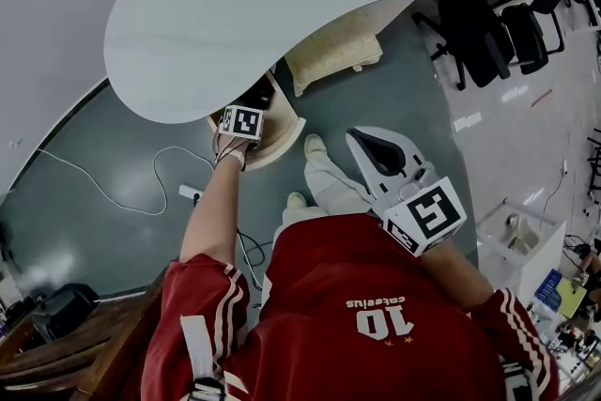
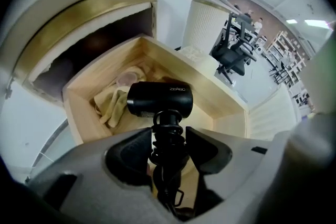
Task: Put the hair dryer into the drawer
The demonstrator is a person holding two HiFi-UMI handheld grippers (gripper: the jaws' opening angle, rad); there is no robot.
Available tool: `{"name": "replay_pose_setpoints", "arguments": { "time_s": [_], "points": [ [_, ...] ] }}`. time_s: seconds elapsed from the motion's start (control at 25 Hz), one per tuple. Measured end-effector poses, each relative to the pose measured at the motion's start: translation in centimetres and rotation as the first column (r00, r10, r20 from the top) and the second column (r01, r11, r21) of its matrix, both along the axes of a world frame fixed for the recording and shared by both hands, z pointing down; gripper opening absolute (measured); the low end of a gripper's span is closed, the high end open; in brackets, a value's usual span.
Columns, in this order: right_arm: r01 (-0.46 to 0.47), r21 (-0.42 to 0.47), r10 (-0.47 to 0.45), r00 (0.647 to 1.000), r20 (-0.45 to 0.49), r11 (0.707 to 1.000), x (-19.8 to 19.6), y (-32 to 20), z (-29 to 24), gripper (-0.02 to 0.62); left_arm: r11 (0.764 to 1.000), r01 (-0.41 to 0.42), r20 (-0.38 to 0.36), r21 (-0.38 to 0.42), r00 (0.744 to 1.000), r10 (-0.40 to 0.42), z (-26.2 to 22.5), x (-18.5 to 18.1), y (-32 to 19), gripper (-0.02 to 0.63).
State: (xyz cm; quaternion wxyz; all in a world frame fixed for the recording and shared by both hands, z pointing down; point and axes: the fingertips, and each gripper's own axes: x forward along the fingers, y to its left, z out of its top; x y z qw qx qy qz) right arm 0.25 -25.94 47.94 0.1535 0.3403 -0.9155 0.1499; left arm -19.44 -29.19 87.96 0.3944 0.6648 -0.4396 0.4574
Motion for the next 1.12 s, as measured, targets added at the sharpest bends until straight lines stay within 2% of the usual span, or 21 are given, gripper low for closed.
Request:
{"name": "replay_pose_setpoints", "arguments": {
  "time_s": [0.24, 0.36, 0.52, 0.64, 0.92, 1.12],
  "points": [
    [0.009, 0.000, -0.009, 1.000, 0.021, 1.000, -0.8, 0.6, -0.8, 0.006, 0.998, -0.064, -0.038, -0.029, 0.997, 0.063, -1.1, 0.4, 1.3, 0.202],
    [0.012, 0.004, -0.012, 1.000, 0.024, 1.000, -1.4, 0.6, -1.0, 0.006, 0.998, -0.052, -0.029, -0.044, 0.998, 0.051, -1.1, 0.2, 1.3, 0.195],
    [0.005, 0.002, -0.006, 1.000, 0.017, 1.000, -1.1, 0.7, -0.7, 0.006, 1.000, -0.028, -0.024, -0.001, 0.999, 0.028, -0.4, 0.3, 0.3, 0.183],
    [-0.002, -0.004, 0.002, 1.000, 0.002, 1.000, -0.8, 0.7, -0.3, 0.006, 0.999, -0.042, -0.017, 0.030, 0.999, 0.043, 0.2, 0.8, -0.8, 0.146],
    [-0.017, 0.001, 0.017, 1.000, -0.014, 1.000, 0.2, 0.7, 0.0, 0.006, 0.996, -0.066, 0.008, 0.066, 0.998, 0.065, -0.1, 0.8, -0.8, 0.155],
    [-0.018, 0.028, 0.017, 1.000, 0.004, 0.999, 0.1, 0.8, -1.6, 0.006, 0.990, -0.074, 0.021, 0.118, 0.997, 0.072, -2.4, 0.2, 0.0, 0.155]
  ]
}}
